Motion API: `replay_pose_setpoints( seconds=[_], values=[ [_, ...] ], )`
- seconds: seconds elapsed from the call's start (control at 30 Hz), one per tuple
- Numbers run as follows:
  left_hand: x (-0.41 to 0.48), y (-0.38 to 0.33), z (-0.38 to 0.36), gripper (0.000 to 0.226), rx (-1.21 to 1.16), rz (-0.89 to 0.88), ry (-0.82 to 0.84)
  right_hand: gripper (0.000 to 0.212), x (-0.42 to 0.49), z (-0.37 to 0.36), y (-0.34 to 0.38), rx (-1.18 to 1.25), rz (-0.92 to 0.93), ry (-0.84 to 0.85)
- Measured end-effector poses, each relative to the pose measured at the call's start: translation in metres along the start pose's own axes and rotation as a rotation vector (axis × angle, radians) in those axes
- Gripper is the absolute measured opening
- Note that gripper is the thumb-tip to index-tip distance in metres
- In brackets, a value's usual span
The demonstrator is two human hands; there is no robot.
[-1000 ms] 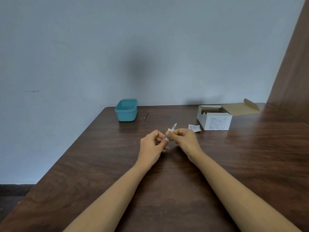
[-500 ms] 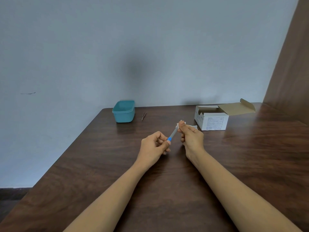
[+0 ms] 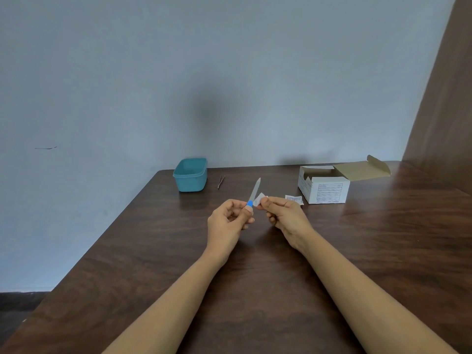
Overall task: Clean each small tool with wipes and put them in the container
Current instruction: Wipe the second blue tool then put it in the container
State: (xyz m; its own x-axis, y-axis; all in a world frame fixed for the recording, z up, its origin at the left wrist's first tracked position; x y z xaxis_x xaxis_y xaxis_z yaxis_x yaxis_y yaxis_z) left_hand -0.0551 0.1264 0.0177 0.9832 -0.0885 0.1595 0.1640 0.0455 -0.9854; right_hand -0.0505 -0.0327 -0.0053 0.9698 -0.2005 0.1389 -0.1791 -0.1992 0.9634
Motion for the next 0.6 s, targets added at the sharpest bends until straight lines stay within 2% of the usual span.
replay_pose_setpoints(
  seconds=[0.17,0.6],
  values=[
    [0.002,0.002,0.004,0.014,-0.036,0.007,-0.033,0.010,-0.001,-0.007,0.003,-0.107,0.042,0.079],
    [0.002,0.001,0.011,0.012,-0.002,-0.041,-0.079,0.011,-0.005,-0.013,0.007,-0.205,0.095,0.129]
  ],
)
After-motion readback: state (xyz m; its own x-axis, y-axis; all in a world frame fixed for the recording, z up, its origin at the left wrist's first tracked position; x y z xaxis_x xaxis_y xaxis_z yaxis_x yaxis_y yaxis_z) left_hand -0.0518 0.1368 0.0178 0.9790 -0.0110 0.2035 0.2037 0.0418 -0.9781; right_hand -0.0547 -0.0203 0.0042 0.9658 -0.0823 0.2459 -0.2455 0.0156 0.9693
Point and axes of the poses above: each hand's wrist, its own x-axis towards the middle knuckle, its own z-axis out of the back of the hand, y = z × x, the point moved 10 cm from there along x, towards the middle knuckle, and after that the axes turned 7 degrees about z, right-handed, at the moved point
